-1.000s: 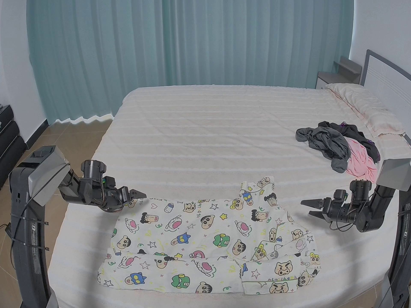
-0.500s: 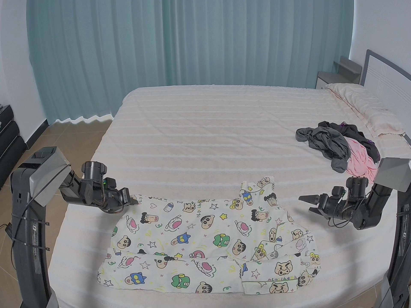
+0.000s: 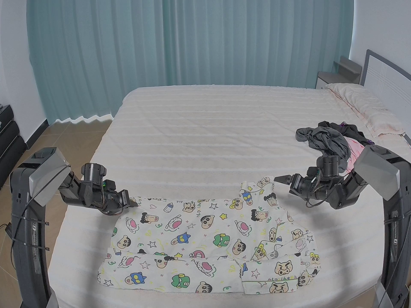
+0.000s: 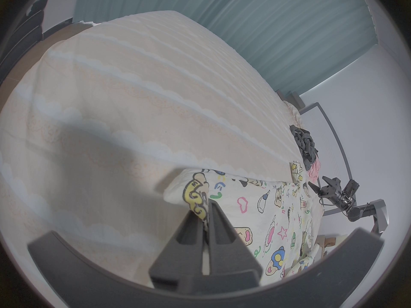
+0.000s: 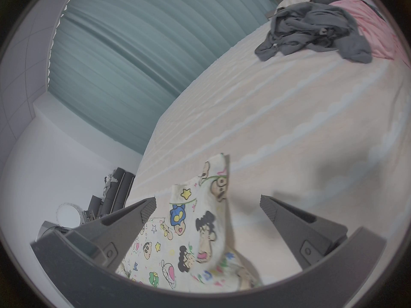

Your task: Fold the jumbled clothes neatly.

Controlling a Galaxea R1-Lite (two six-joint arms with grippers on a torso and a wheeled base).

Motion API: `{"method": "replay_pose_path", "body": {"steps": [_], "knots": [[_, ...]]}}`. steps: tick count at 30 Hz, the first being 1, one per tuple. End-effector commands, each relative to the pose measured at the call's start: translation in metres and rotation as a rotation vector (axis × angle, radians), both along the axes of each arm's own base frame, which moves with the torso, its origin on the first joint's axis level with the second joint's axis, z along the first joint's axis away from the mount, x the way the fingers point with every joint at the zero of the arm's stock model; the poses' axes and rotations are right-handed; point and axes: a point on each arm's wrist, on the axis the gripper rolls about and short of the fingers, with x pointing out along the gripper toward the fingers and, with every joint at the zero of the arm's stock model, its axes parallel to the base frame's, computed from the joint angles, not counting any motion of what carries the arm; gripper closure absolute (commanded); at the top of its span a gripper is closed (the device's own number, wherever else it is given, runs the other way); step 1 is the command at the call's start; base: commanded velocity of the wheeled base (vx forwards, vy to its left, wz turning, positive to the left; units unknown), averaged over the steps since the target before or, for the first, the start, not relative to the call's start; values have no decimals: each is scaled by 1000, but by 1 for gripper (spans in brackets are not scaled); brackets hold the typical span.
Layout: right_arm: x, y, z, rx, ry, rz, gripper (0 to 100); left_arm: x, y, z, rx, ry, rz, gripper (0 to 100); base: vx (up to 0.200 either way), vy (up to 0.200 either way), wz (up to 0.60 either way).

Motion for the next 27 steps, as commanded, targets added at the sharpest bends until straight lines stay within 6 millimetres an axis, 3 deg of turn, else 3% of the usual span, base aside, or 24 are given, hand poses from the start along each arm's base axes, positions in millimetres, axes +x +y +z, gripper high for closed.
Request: {"method": "replay_pose_path", "body": {"steps": [1,8,9,27], "knots": [[11,24,-22,-12,33,35,0,-1,1,2,-1,-1,3,100,0,0,0],[13,36,-29,-20,43,52,0,-1,1,1,-1,0,3,100,0,0,0],[13,36,-29,-20,44,54,100,0,1,2,-1,-6,3,100,0,0,0],[17,26,-35,22,69,7,100,3,3,2,0,-17,8,100,0,0,0]]}}
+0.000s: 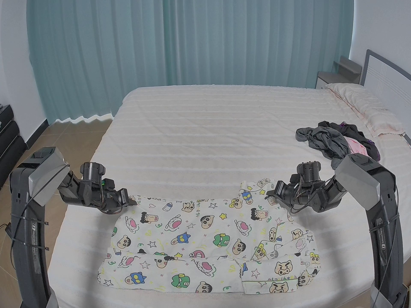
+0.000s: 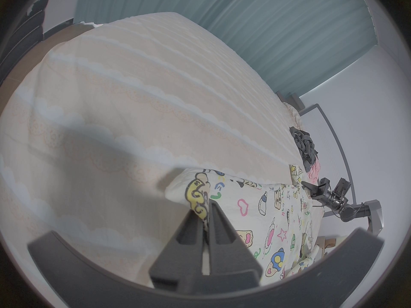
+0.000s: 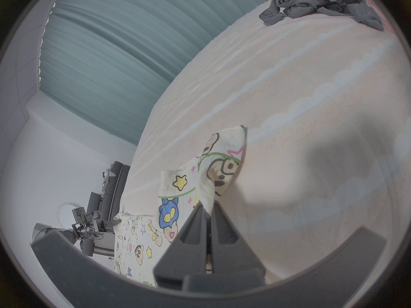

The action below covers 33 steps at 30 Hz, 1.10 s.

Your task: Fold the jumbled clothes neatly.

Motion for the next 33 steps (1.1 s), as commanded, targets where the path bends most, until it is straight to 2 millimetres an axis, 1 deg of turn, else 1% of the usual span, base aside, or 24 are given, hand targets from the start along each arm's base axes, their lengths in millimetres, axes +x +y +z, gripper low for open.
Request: {"method": "replay_pose_path", "body": {"steps": [1,6,11,15,18,21,28,33], "knots": [[-1,-2,0,3,-12,-2,100,0,0,1,-1,-4,0,100,0,0,0],[-6,-4,2,15,-67,0,100,-1,0,2,-4,-3,3,100,0,0,0],[-11,-6,5,22,-99,-3,100,-6,0,9,-8,-5,-1,100,0,0,0],[-16,-9,12,32,-139,1,100,-9,0,13,-6,-36,3,100,0,0,0],[-18,-9,16,40,-157,12,100,-13,-1,15,-4,-59,1,100,0,0,0],[-20,-7,16,40,-159,17,100,-17,0,18,-3,-79,2,100,0,0,0],[-24,-6,21,46,-194,22,100,-22,-1,19,3,-115,3,100,0,0,0],[-30,-8,26,54,-205,32,100,-31,0,26,0,-143,4,100,0,0,0]]}}
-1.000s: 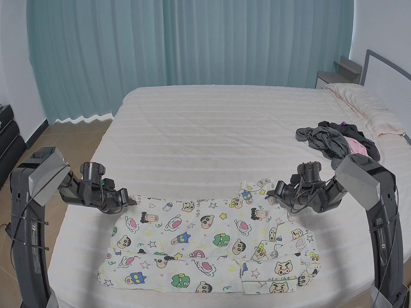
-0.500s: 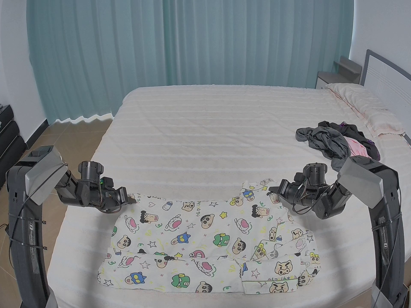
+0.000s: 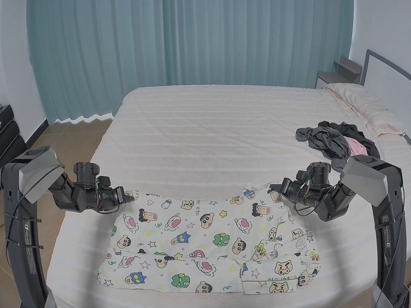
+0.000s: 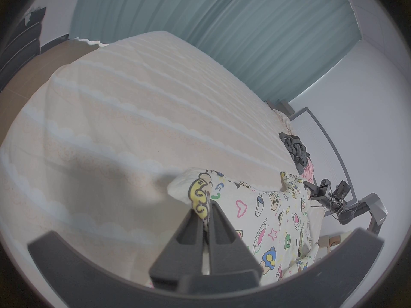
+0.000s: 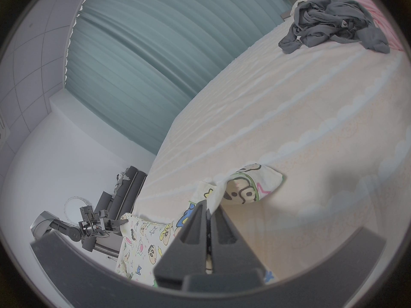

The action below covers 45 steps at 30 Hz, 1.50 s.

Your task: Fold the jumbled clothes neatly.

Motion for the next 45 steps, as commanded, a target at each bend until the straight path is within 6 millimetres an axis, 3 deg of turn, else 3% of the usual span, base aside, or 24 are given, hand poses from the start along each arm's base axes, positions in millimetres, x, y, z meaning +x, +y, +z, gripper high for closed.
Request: {"method": "replay_pose_path", "body": {"steps": [1,14,45], "knots": [[-9,-2,3,9,10,22,100,-10,0,9,-1,-12,0,100,0,0,0],[-14,-4,23,30,-56,49,100,-20,3,29,-2,-55,6,100,0,0,0],[0,-3,41,43,-133,29,100,-11,16,36,-86,-120,110,100,0,0,0]]}}
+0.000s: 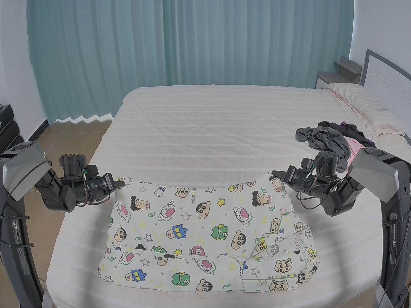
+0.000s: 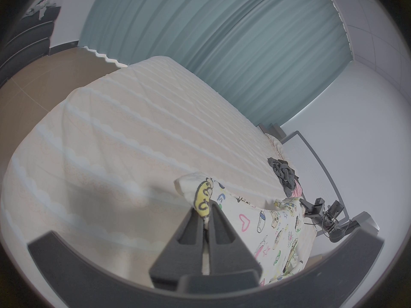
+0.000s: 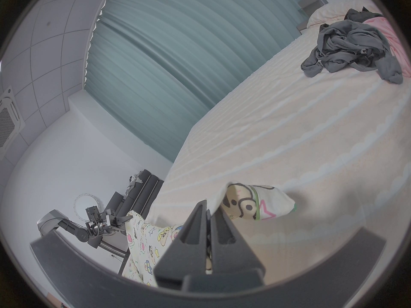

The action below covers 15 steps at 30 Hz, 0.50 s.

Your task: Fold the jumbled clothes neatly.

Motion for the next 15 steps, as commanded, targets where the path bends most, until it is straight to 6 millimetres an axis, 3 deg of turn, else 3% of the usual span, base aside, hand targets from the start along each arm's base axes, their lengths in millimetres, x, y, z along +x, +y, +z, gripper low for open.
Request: {"method": "replay_pose_path", "body": {"steps": [1,15], "knots": [[2,0,1,-1,-9,-4,100,1,2,-3,0,5,6,100,0,0,0],[0,0,-2,-7,3,-11,100,-1,4,-3,3,6,4,100,0,0,0]]}}
